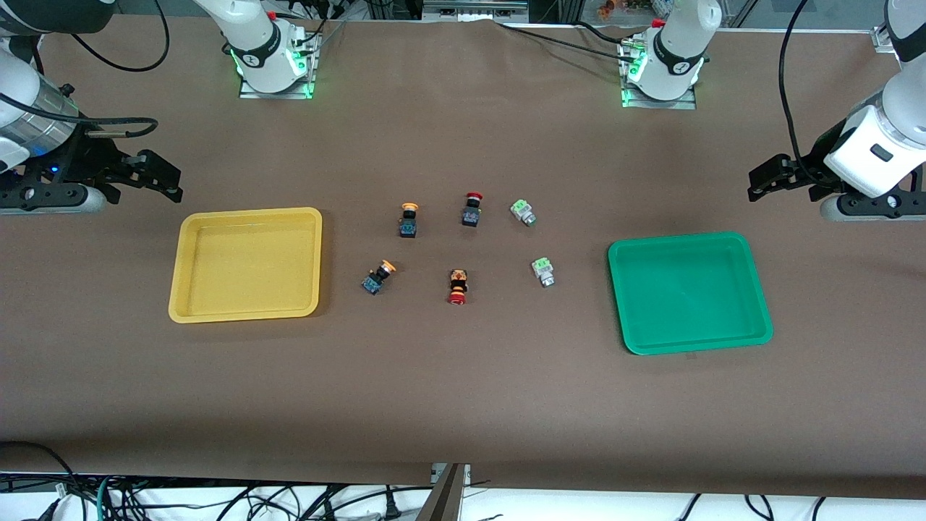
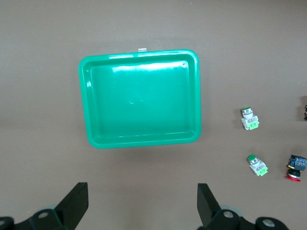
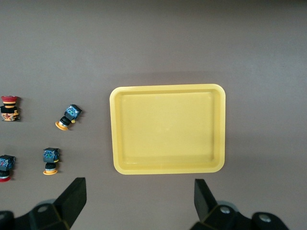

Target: Place green and yellow buttons in trays

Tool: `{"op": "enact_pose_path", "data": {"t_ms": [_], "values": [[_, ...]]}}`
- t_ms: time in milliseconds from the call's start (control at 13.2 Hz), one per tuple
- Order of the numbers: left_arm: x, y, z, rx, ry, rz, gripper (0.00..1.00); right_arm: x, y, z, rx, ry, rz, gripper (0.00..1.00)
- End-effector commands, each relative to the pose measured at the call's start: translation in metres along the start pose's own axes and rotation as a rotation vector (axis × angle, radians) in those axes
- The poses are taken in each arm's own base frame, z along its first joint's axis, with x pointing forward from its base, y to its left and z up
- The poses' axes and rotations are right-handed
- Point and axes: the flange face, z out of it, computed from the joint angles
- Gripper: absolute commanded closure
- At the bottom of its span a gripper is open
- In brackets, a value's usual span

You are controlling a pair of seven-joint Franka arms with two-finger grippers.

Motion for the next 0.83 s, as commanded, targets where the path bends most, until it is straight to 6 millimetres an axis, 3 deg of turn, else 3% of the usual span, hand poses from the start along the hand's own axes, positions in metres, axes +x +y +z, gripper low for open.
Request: {"op": "enact_pose_path", "data": {"t_ms": [0, 151, 378, 530, 757], "values": [[-0.006, 0.004, -0.003, -0.019, 0.003, -0.005, 0.00, -0.002, 0.000, -0.006, -0.003, 0.002, 0.004, 0.01], [-0.007, 0.008, -0.001, -0.017, 0.000, 0.005, 0.00, -0.002, 0.000, -0.005, -0.003, 0.000, 0.004, 0.01], [-0.003, 0.014, 0.014, -0.007, -0.025, 0.025, 0.00, -0.002, -0.001, -0.006, -0.003, 0.003, 0.003, 0.01], [0.004, 0.027, 0.035, -0.005, -0.039, 0.050, 0.00, -0.002, -0.003, -0.006, -0.003, 0.003, 0.000, 0.01], [0.004, 0.037, 0.042, -0.005, -0.044, 0.059, 0.00, -0.002, -0.003, -0.007, -0.003, 0.006, 0.000, 0.01]]}}
